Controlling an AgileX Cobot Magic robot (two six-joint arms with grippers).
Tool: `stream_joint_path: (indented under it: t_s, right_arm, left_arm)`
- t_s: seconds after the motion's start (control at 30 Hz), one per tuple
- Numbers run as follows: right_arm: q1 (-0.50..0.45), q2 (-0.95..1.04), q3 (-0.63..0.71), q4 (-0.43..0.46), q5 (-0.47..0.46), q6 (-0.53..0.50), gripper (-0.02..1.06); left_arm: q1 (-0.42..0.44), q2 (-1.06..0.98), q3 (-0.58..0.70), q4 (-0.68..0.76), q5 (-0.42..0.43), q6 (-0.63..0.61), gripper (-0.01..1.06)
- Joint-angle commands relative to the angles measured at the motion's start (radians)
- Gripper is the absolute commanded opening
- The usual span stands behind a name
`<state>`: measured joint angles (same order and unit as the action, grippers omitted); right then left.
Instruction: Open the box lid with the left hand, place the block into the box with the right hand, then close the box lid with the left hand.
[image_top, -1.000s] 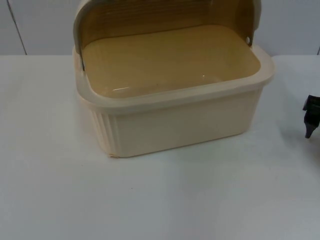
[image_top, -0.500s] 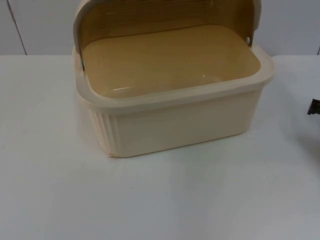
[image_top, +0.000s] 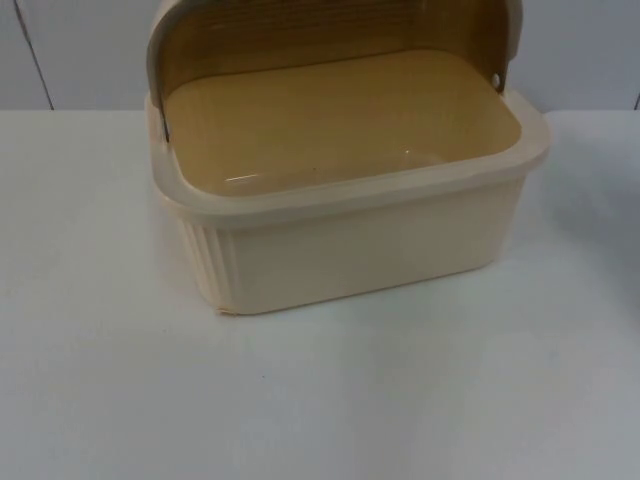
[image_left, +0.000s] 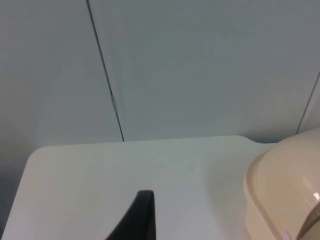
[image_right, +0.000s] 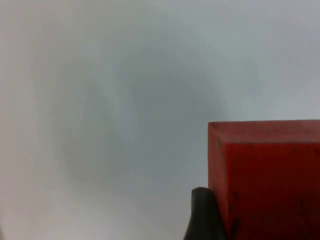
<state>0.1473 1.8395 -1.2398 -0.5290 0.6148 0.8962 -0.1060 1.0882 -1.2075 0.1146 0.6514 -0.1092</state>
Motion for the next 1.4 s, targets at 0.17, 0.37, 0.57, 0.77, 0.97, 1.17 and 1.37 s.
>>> stream_joint_path:
  t_s: [0.17,0.37,0.57,0.77,0.97,1.17,1.37]
  right_arm:
    - [0.005,-0.145,-0.217,0.016,0.056,-0.183,0.01]
    - [0.014,-0.268,-0.248,0.036,0.038,-0.368,0.01]
    - [0.027,-0.389,-0.248,0.113,0.045,-0.524,0.01]
    - [0.036,-0.462,-0.248,0.293,0.048,-0.645,0.01]
    - [0.045,-0.495,-0.217,0.655,0.048,-0.874,0.01]
    - [0.169,-0.505,-0.155,0.574,0.036,-0.912,0.01]
    - [0.337,-0.505,-0.125,0.484,-0.05,-0.915,0.01]
  left_arm:
    - [-0.002,-0.001,-0.005,-0.001,-0.006,0.0,1.04]
    - [-0.002,-0.001,-0.005,0.001,-0.006,0.0,1.04]
    - [-0.002,-0.001,-0.005,0.0,-0.012,0.0,1.04]
    - [-0.002,-0.001,-0.005,0.0,-0.014,0.0,1.04]
    - [-0.002,-0.001,-0.005,0.0,-0.012,0.0,1.04]
    - [-0.002,-0.001,-0.005,0.005,-0.006,0.0,1.04]
    - [-0.002,-0.001,-0.005,0.005,-0.006,0.0,1.04]
